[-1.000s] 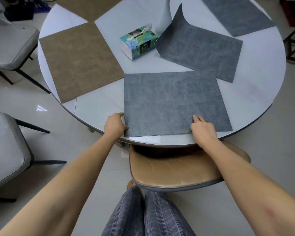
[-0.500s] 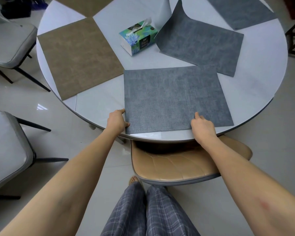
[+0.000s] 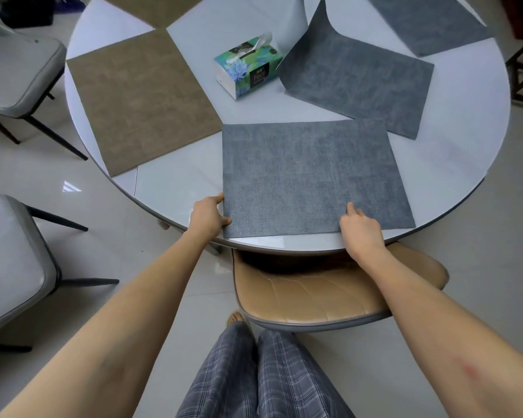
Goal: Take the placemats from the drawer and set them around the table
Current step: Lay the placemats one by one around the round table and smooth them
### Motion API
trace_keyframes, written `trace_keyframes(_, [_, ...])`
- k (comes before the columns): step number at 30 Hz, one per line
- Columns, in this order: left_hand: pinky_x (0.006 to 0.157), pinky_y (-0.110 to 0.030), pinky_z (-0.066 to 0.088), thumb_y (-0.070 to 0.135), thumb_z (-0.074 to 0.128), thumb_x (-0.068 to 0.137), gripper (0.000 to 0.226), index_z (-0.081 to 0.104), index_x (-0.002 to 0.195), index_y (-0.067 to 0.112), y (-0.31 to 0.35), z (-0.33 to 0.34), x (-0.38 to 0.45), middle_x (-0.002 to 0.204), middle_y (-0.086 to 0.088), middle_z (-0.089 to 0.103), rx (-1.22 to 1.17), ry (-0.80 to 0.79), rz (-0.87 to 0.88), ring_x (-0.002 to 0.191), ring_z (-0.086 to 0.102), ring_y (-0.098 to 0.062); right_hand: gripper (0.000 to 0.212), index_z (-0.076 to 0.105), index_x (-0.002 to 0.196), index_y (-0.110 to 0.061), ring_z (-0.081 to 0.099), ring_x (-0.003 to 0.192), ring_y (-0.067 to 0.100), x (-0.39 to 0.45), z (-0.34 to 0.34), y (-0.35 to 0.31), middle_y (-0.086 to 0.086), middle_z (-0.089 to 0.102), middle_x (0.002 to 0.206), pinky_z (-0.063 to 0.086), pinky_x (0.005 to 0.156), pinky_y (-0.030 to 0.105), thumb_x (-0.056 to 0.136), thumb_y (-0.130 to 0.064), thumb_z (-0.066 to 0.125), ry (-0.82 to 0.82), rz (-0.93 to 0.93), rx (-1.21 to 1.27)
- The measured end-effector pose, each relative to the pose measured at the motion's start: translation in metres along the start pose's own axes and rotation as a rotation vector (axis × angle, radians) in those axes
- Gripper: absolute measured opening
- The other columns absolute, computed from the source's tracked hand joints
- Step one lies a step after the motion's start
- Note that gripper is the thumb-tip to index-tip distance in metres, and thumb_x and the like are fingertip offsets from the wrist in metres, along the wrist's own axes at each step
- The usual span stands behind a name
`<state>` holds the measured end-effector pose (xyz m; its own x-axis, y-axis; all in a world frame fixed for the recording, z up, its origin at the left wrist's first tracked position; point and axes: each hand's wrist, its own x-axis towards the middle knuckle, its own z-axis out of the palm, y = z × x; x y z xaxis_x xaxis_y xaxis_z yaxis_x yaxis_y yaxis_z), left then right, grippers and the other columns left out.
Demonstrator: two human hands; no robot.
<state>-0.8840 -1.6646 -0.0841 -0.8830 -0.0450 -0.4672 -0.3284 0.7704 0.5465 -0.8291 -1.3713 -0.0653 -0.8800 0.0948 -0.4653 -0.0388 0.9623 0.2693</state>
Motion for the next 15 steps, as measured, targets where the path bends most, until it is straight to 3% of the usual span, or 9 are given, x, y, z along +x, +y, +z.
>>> trace_keyframes(15, [0.089, -0.043, 0.052, 0.007, 0.072, 0.081, 0.065, 0.049, 0.14, 0.018, 0.0029, -0.0015, -0.0036, 0.102, -0.022, 0.067, 0.009, -0.018, -0.012, 0.093, 0.065, -0.037, 0.04, 0.055, 0.12, -0.003, 0.041, 0.132, 0.03, -0.0022, 0.0, -0.0034, 0.018, 0.02, 0.155, 0.051, 0.086, 0.038, 0.083, 0.011, 0.054, 0.016, 0.021, 0.004])
